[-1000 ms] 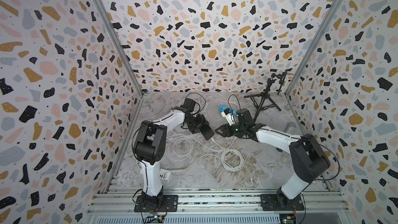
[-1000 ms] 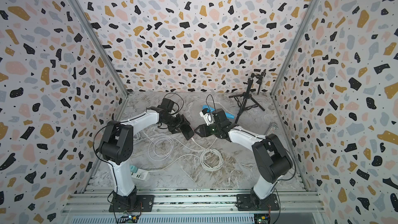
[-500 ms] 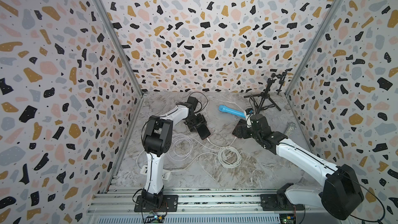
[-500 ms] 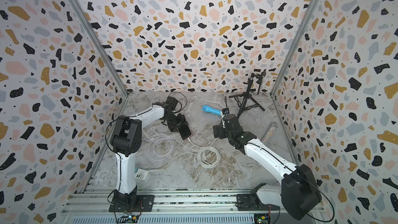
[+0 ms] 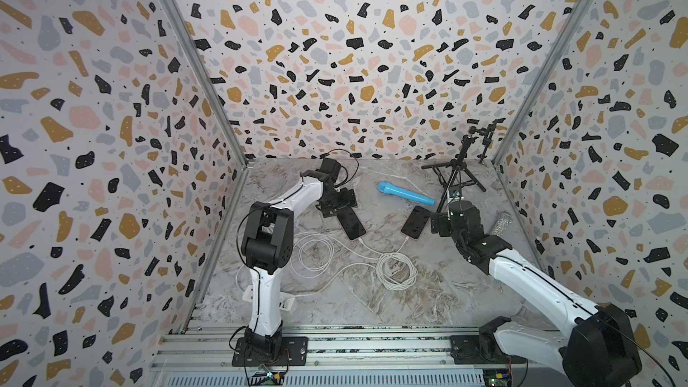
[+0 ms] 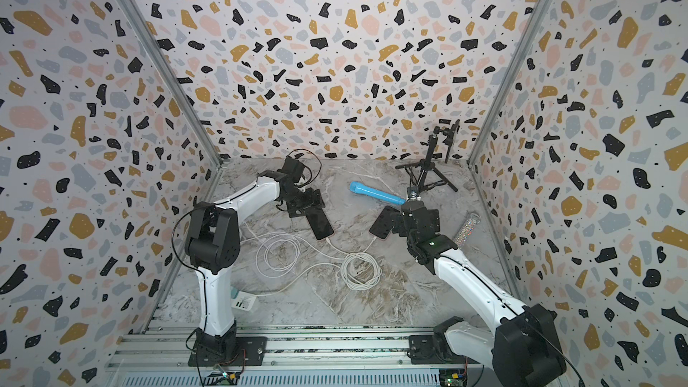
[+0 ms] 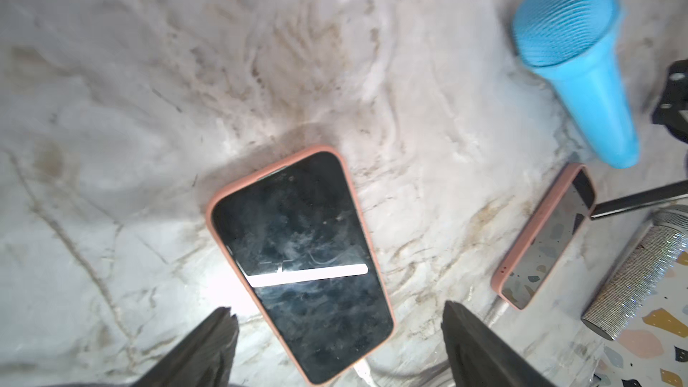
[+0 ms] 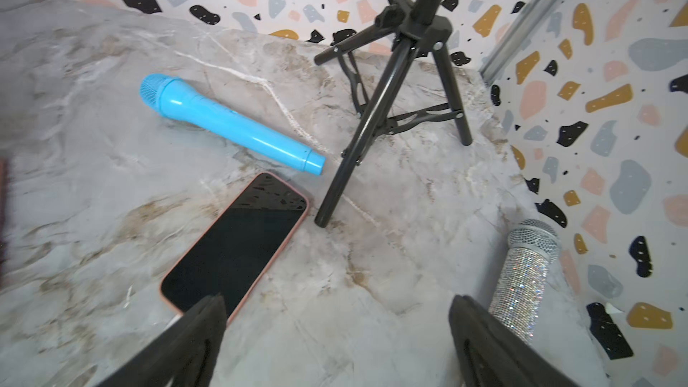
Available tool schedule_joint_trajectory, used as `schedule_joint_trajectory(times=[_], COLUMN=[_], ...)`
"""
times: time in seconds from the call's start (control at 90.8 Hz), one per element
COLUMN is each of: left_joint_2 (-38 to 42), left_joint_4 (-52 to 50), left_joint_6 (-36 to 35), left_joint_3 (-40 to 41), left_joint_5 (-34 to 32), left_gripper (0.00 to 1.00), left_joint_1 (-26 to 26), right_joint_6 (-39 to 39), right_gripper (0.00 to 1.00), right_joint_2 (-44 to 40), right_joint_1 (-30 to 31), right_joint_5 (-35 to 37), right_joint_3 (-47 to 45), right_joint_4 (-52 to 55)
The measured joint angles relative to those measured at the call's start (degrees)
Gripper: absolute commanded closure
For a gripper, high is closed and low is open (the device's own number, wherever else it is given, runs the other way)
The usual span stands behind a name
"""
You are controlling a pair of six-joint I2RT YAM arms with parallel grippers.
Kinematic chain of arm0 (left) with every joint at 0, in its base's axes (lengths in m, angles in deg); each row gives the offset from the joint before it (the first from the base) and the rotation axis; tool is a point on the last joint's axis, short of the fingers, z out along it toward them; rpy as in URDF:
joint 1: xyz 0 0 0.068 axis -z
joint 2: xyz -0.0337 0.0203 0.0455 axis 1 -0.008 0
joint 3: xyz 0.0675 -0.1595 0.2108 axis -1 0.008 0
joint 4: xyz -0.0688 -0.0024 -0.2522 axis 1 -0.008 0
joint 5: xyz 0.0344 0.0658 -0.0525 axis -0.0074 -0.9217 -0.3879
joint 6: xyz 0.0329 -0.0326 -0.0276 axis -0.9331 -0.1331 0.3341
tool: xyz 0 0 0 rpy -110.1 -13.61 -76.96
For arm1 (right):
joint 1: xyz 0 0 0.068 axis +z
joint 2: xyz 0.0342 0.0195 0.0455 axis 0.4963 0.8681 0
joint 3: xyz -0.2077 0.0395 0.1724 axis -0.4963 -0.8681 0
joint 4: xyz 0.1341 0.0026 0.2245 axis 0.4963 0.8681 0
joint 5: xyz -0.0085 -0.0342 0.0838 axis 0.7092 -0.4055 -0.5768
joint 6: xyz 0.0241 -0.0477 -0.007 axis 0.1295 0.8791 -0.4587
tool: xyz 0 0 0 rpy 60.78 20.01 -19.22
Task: Plug the charging cable into the phone
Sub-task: Reset both arms
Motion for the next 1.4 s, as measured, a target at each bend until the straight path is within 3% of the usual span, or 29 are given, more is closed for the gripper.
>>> schedule_joint_trajectory(times=[0.088, 0.209, 0.33, 0.573, 0.804, 0.947, 1.167, 1.399], left_joint_2=[5.0, 17.5, 27.7, 34.9, 40.9, 42.8, 44.4, 40.2], left_joint_4=[4.4, 13.4, 20.0, 29.0, 29.8, 34.8, 50.5, 70.4], left_joint_6=[-4.9, -14.0, -21.4, -31.8, -40.2, -41.7, -39.9, -35.6], left_joint_3=[4.0, 16.6, 25.9, 40.7, 51.5, 58.6, 70.2, 73.4], left_joint_5=[-0.3, -1.4, -0.8, 3.5, 6.8, 7.0, 4.4, -0.5], left_gripper=[0.08, 0.07, 0.06, 0.04, 0.04, 0.03, 0.03, 0.01], left_joint_1=[-0.2, -0.9, -4.4, -18.7, -21.4, -21.4, -21.4, -21.1], right_joint_6=[1.8, 3.5, 4.8, 7.1, 10.4, 11.2, 11.2, 11.2], right_gripper=[0.00, 0.00, 0.00, 0.00, 0.00, 0.00, 0.00, 0.00], right_joint_2=[0.0, -0.1, 0.0, 9.0, 19.8, 21.4, 21.4, 21.4], right_joint_1=[-3.3, -9.2, -13.4, -21.2, -23.4, -23.7, -23.7, -23.7], right_joint_5=[-1.7, -4.4, -5.8, -17.1, -25.4, -27.1, -27.1, -27.1], right_joint_3=[-2.1, -7.2, -12.3, -20.0, -21.2, -25.2, -26.6, -26.6], right_joint_4=[-4.2, -9.1, -13.5, -28.0, -45.7, -53.1, -59.0, -60.3])
